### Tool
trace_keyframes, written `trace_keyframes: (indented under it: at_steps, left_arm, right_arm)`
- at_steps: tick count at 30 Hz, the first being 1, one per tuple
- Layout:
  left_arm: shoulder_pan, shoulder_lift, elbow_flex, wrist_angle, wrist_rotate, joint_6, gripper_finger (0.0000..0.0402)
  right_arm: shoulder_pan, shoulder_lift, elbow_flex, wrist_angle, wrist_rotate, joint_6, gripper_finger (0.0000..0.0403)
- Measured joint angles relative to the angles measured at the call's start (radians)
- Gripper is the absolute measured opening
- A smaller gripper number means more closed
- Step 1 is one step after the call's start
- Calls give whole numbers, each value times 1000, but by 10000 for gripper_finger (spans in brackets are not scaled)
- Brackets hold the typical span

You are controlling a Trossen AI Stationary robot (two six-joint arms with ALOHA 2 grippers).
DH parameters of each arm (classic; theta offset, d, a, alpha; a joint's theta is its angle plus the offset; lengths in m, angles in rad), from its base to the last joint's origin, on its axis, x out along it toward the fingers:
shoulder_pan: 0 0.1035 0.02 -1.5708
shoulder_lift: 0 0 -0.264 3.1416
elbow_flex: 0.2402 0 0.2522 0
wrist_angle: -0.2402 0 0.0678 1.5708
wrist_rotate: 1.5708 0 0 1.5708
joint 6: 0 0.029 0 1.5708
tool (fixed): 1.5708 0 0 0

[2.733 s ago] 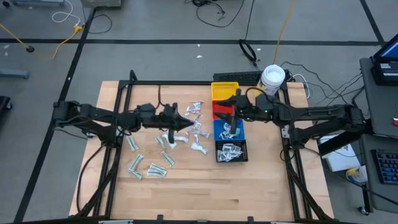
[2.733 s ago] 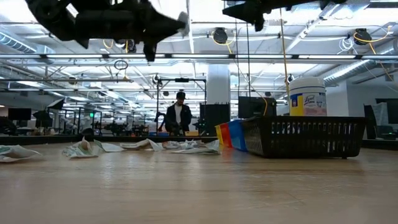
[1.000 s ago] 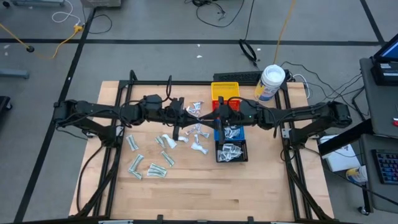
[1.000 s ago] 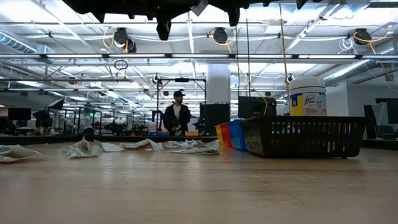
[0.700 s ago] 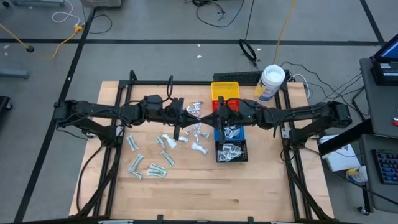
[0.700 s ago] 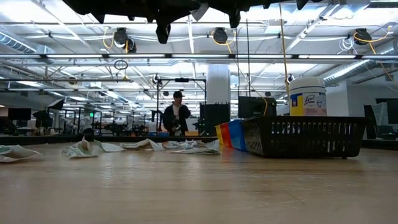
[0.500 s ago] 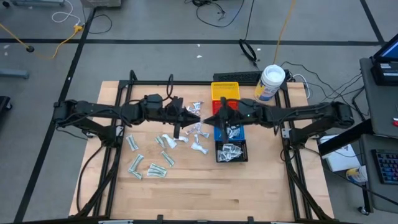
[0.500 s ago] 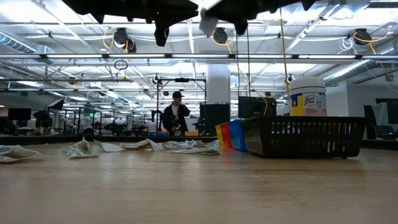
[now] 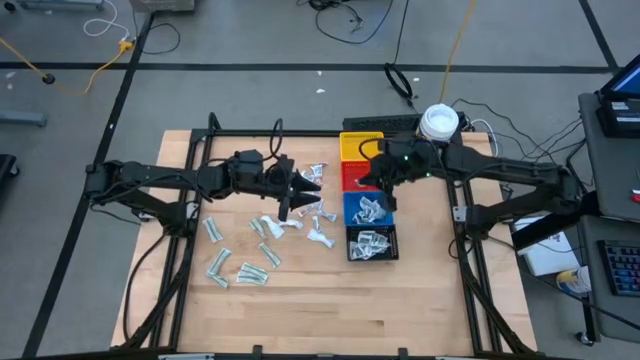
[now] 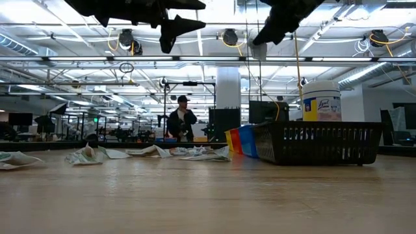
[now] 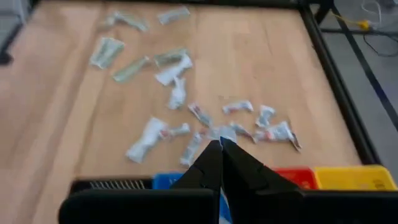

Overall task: Pick & Place First Aid Supplies
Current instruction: Put the blue alcohol pad into the blue bin

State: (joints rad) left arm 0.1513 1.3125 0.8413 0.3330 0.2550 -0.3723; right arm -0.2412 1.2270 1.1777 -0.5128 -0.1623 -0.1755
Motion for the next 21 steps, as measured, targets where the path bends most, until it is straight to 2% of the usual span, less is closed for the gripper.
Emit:
trace_keyframes:
  at_steps: [4, 9, 15, 21]
  left_arm:
    - [0, 0, 0, 1, 0, 0, 188]
    - [1, 0, 0, 0, -1, -1, 189]
    - [19, 0, 0, -1, -1, 0, 189]
    - [37, 0, 0, -1, -1, 0, 189]
  right_arm:
    - [-41, 2, -5, -22, 0, -21, 0]
    - [-60, 2, -96, -14, -26, -30, 0]
    - [-43, 2, -261, 114, -27, -17, 0]
    - [-32, 9, -412, 316, -22, 3, 0]
